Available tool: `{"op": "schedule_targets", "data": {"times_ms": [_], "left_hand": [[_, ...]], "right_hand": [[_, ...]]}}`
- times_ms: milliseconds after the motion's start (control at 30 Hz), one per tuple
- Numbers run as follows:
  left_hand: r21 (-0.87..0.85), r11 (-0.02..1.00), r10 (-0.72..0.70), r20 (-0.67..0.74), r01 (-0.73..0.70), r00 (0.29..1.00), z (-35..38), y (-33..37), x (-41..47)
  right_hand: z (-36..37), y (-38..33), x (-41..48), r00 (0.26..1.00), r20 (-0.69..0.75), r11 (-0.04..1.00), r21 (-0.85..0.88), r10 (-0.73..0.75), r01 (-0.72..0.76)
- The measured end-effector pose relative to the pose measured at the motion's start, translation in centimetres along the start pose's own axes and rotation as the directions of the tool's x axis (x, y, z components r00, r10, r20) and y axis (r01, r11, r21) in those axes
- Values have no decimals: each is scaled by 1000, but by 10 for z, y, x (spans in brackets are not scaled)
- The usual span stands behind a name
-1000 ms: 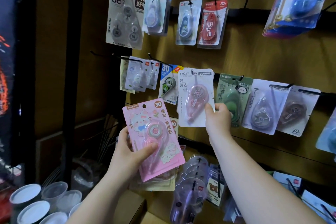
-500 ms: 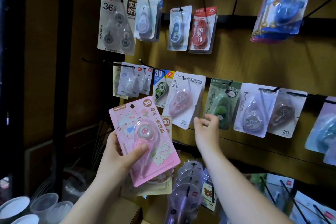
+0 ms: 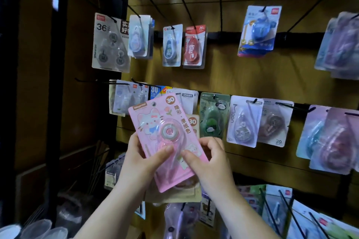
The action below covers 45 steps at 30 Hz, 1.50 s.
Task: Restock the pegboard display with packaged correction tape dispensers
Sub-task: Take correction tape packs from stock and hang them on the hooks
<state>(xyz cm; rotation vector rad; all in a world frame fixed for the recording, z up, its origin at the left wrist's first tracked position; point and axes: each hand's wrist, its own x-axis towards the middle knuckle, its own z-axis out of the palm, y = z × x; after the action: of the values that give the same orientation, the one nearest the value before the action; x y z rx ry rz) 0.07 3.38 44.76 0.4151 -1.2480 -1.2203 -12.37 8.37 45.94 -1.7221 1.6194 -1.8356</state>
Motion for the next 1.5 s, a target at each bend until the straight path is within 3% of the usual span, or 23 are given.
{"op": "schedule_targets", "data": {"times_ms": [67, 300, 600, 733, 1100, 1500], "left_hand": [[6, 1000, 2, -1, -2, 1000, 8, -1, -1], [-12, 1000, 3, 36, -2, 999, 23, -5, 1], [-38, 999, 4, 36, -2, 999, 22, 0, 18], [-28, 999, 26, -5, -26, 1000, 15, 9, 28], [12, 997, 78, 20, -78, 997, -1, 47, 78], [13, 993, 121, 48, -121, 992, -2, 56, 87]], "right_hand": [[-2, 3, 4, 999, -44, 999, 36, 16, -15], [-11, -10, 18, 953, -216, 892, 441, 210, -97], [-9, -18, 34, 922, -325, 840, 543, 211, -1], [-18, -32, 58, 881, -457, 869, 478, 122, 127], [-56, -104, 170, 849, -508, 949, 169, -148, 266], [-57, -121, 198, 824, -548, 968, 98, -142, 232]]}}
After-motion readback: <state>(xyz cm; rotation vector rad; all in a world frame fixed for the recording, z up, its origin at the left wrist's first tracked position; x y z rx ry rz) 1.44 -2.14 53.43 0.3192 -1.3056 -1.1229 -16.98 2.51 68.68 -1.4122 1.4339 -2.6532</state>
